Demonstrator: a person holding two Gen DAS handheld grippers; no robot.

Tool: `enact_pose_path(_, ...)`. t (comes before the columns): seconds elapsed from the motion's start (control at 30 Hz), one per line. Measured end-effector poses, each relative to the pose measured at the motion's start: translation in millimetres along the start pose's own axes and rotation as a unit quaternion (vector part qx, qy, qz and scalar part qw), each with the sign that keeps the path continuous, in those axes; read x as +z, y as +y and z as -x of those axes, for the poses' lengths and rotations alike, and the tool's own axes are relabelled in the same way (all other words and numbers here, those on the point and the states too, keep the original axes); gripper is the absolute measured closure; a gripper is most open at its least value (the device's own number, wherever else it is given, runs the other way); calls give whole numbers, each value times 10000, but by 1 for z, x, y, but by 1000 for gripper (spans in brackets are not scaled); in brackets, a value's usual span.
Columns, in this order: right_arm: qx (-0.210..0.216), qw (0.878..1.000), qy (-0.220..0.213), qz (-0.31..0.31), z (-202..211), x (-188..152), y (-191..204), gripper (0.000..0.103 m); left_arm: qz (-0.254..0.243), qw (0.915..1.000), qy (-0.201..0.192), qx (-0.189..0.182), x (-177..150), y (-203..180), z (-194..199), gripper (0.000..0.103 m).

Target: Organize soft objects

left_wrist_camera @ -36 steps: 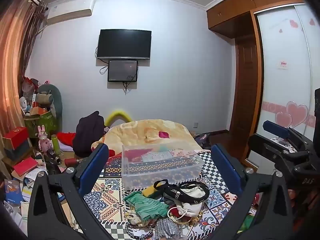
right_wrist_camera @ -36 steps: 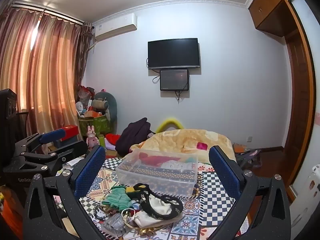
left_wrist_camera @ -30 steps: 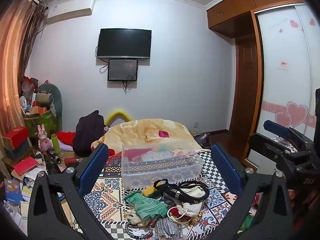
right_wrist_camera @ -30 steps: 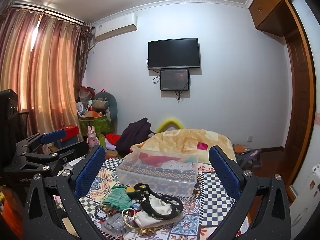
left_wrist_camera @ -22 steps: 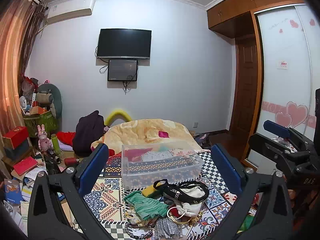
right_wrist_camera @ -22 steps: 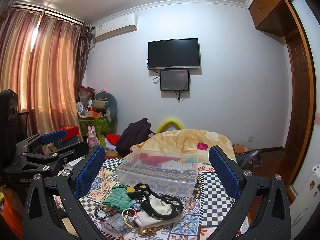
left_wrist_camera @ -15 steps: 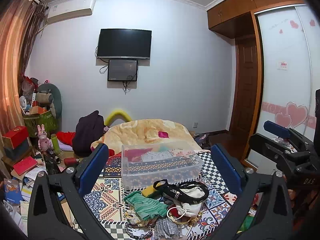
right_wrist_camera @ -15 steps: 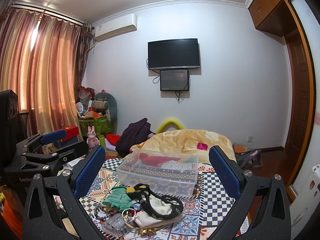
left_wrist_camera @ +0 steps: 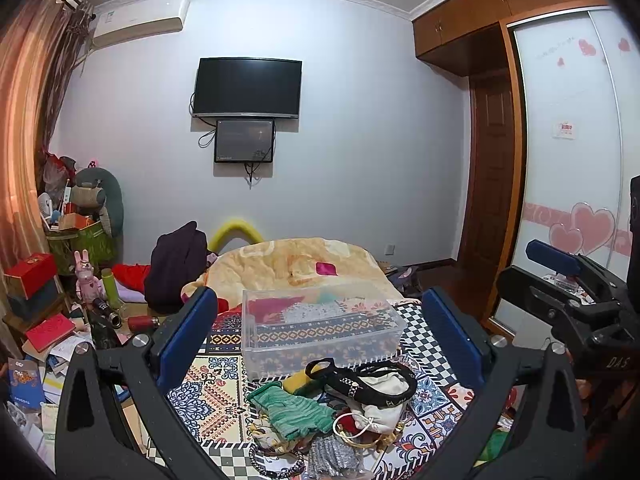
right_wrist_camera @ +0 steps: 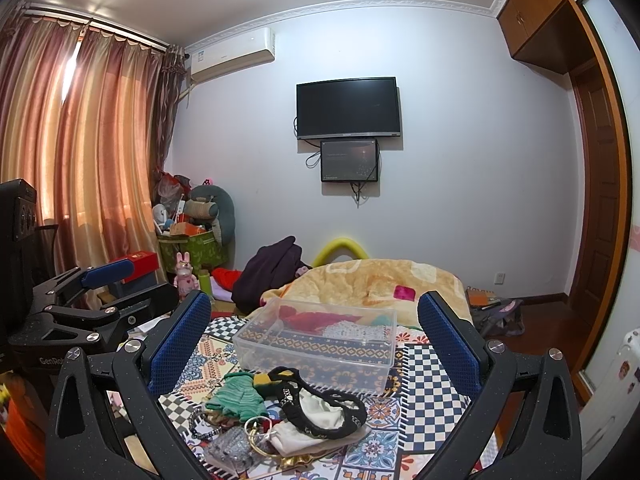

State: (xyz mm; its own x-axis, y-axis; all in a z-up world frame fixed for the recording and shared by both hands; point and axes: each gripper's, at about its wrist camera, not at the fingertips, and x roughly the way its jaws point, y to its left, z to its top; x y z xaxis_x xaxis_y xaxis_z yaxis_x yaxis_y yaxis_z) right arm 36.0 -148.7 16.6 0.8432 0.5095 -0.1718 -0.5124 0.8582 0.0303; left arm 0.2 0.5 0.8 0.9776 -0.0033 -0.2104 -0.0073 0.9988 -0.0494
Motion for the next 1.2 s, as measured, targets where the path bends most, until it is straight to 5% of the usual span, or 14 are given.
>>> enact_pose_path(0.33, -12, 9999, 107, -19, -2, -2, 3, 0, 22, 9999, 137, -11, -5, 1, -7, 0)
enact_pose_path(0.77, -130, 9912, 1268, -359, -49, -50, -23, 0, 333, 9910, 1294, 79, -69, 30, -68, 0)
enact_pose_path(0.93, -4, 9838, 1750, -384, -65, -75, -26, 0, 567, 9770, 2050, 116, -98, 39, -86, 0)
enact_pose_path(1.07, 149, 9778, 2063, -344, -77, -92, -22, 0, 696, 9711, 2282, 108, -116, 43, -100, 1)
enact_pose_path(1.2, 277, 9737, 2249, -255, -90, -100, -10, 3, 885, 9654, 2453, 16, -127, 45, -115, 16)
